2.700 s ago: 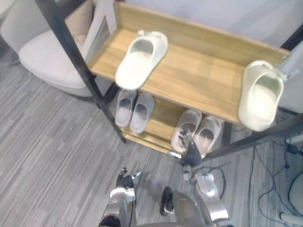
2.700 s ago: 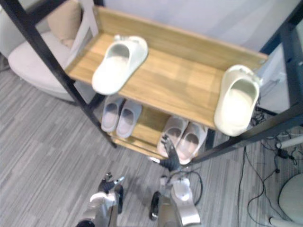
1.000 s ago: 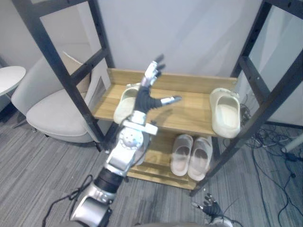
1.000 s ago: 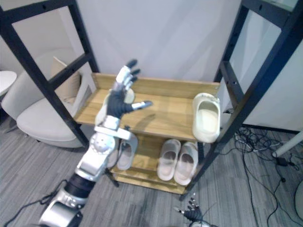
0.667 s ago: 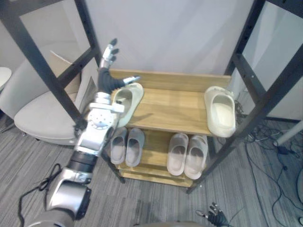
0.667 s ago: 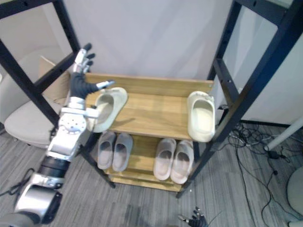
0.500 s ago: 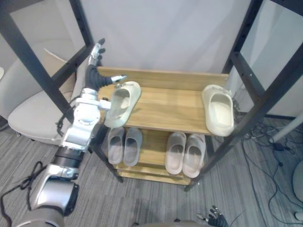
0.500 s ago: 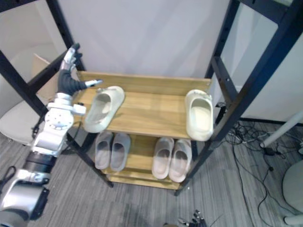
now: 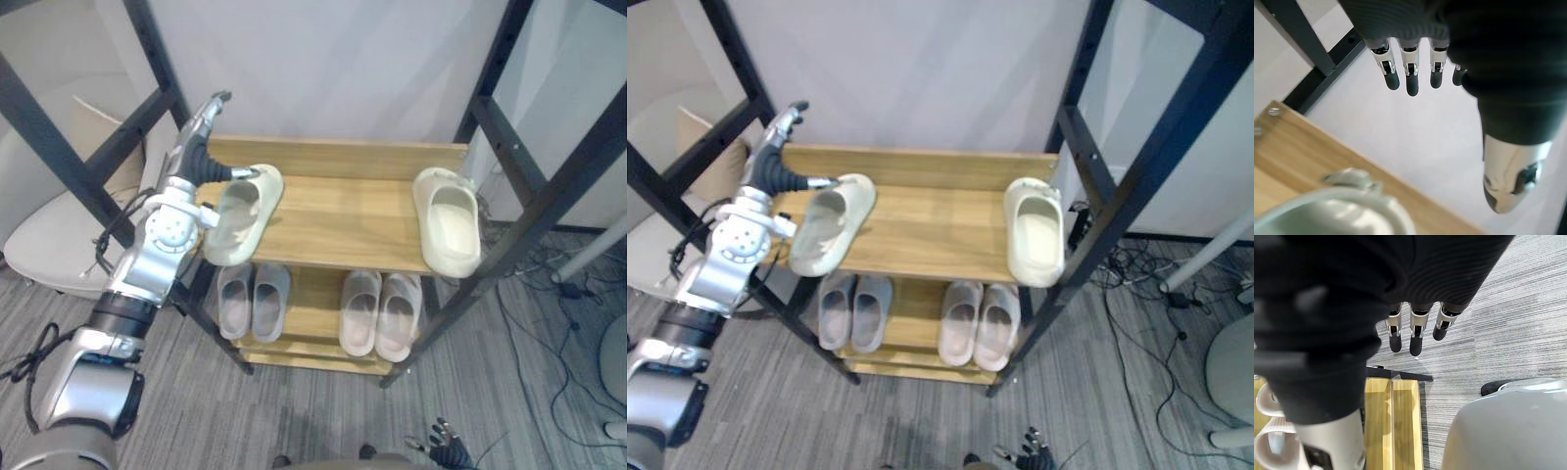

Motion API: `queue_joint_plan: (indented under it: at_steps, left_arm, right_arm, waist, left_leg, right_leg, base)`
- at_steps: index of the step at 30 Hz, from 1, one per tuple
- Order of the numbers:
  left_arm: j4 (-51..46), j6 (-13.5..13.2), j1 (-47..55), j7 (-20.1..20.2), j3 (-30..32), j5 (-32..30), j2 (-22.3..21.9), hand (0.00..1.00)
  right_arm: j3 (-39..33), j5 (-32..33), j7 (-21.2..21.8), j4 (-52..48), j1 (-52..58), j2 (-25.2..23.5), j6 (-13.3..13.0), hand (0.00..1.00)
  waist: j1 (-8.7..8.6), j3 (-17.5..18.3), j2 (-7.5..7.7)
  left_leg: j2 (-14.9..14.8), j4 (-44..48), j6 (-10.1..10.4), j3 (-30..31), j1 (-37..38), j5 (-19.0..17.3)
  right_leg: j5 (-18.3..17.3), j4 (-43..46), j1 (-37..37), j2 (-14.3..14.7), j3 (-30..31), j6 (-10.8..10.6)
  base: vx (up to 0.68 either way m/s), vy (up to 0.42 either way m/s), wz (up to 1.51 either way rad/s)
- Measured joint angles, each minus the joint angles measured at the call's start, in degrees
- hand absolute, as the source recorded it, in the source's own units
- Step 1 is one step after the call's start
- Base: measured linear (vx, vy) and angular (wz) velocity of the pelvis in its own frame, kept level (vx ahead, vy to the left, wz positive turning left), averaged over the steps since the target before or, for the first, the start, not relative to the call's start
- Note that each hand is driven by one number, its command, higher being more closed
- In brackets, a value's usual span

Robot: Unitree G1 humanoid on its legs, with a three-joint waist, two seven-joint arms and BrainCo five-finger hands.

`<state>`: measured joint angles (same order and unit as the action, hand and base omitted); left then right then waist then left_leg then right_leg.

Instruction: Organize the slippers on the shoe rack

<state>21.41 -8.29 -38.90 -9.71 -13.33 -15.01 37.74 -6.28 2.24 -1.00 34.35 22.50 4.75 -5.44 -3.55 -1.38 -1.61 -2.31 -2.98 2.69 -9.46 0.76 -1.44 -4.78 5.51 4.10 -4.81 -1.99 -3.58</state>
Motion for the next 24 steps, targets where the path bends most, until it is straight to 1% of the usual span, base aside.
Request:
queue_joint_plan:
  at_steps: [6, 11, 13, 16, 24]
  left_arm:
    - [3.0, 0.3, -1.1, 1.1, -1.4, -5.1, 2.4, 0.00]
    - [5.5, 0.5, -1.1, 1.2, -1.4, -6.4, 2.6, 0.00]
    - [6.0, 1.2, -1.1, 1.2, -1.4, -7.4, 2.6, 0.00]
    - [7.6, 1.6, -1.1, 1.2, -1.4, -8.7, 3.0, 0.00]
    - [9.9, 1.7, -3.9, 1.2, -2.5, -12.2, 4.2, 0.00]
  right_arm:
    - [0.0, 0.0, 0.0, -0.1, 0.1, 0.0, -0.2, 0.00]
    - [0.0, 0.0, 0.0, -1.8, 0.8, 0.0, -0.2, 0.00]
    - [0.1, 0.0, 0.1, -2.3, 1.0, 0.1, -0.4, 0.00]
    - [0.3, 0.0, 0.2, -2.2, 1.0, 0.1, -0.4, 0.00]
    - [0.8, 0.1, 0.4, -2.6, 1.1, 0.3, -0.5, 0.00]
  waist:
    - [-0.19, -0.2, -0.30]
    - [-0.19, -0.4, -0.62]
    - [-0.20, -0.5, -0.81]
    - [-0.34, -0.6, -1.00]
    - [-0.49, -0.7, -0.98]
  left_leg:
    - [-0.2, 0.1, 0.0, -1.6, -0.8, 0.0]
    - [-0.2, 0.1, -0.1, -2.6, -0.9, -0.1]
    - [-0.2, 0.1, -0.1, -2.6, -1.0, -0.1]
    - [-0.2, 0.1, -0.1, -2.6, -1.1, -0.1]
    - [-0.2, 0.1, -0.1, -2.7, -2.6, 0.0]
  right_leg:
    - [1.7, -2.0, 0.6, 0.4, 1.4, 0.0]
    - [2.4, -2.7, 0.8, 0.4, 2.4, 0.0]
    - [2.7, -3.1, 0.8, 0.4, 2.5, 0.0]
    - [2.9, -3.4, 0.8, 0.4, 2.3, -0.1]
    - [4.0, -5.2, 1.5, 0.5, 2.5, -0.1]
  base:
    - [-0.01, 0.002, -0.13]
    - [-0.01, 0.005, -0.12]
    - [-0.01, 0.001, -0.02]
    - [0.00, 0.000, 0.00]
    - [0.00, -0.001, 0.00]
